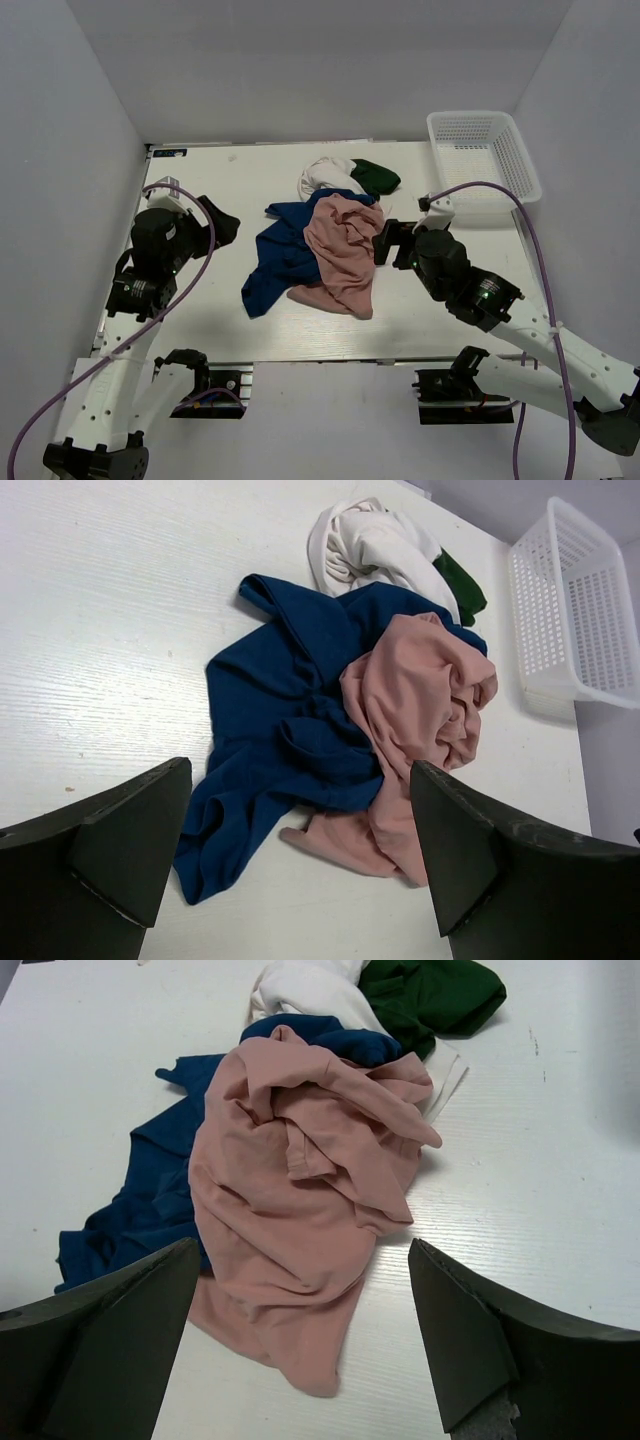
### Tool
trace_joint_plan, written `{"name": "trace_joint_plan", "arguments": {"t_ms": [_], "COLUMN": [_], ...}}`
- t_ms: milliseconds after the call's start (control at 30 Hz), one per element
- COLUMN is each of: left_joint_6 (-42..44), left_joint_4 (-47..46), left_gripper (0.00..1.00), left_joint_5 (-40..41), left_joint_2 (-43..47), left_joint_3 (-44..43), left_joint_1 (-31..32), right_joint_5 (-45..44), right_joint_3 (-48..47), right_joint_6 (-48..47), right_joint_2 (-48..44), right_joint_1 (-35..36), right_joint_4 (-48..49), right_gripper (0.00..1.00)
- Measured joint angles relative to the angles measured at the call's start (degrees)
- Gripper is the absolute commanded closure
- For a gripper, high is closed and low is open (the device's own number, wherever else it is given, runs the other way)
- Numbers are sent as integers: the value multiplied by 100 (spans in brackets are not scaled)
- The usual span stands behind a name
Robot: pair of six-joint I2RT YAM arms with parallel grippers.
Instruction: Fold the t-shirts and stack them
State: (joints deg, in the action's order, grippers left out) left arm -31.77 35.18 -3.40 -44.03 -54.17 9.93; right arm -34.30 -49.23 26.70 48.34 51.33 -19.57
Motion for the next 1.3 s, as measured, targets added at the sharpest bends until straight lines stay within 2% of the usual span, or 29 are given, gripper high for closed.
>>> {"name": "trace_joint_plan", "arguments": {"t_ms": [200, 333, 633, 1000, 1100, 1133, 1200, 1233, 1300], "left_joint_6": [9, 4, -63, -129, -129, -129, -129, -129, -129], "left_joint_4": [22, 52, 310, 507, 514, 511, 514, 511, 514], "left_gripper": [0, 0, 0, 0, 0, 0, 0, 0, 0], "left_joint_5": [24, 48, 273, 278, 278, 278, 278, 278, 278], "left_joint_2": [142, 236, 208, -391, -385, -378, -367, -367, -363], "left_joint_3": [2, 13, 35, 35, 35, 35, 35, 35, 35], "left_joint_1": [0, 0, 0, -13, -13, -13, -13, -13, -13], "right_joint_5": [181, 511, 1257, 1502, 1399, 1355, 1298, 1272, 1187], "right_joint_3": [208, 238, -212, 22, -24, -81, -205, -260, -417], "right_joint_6": [-310, -564, -1193, -1670, -1751, -1764, -1786, -1788, -1759], "right_joint_2": [-90, 210, 2317, 3967, 4389, 4509, 4653, 4660, 4610], "right_joint_1": [-4, -9, -2, -24, -94, -122, -192, -234, -326], "right_joint_4": [177, 328, 365, 1327, 1644, 1681, 1716, 1707, 1611], "right_gripper": [10, 10, 10, 11, 37, 54, 77, 100, 100]}}
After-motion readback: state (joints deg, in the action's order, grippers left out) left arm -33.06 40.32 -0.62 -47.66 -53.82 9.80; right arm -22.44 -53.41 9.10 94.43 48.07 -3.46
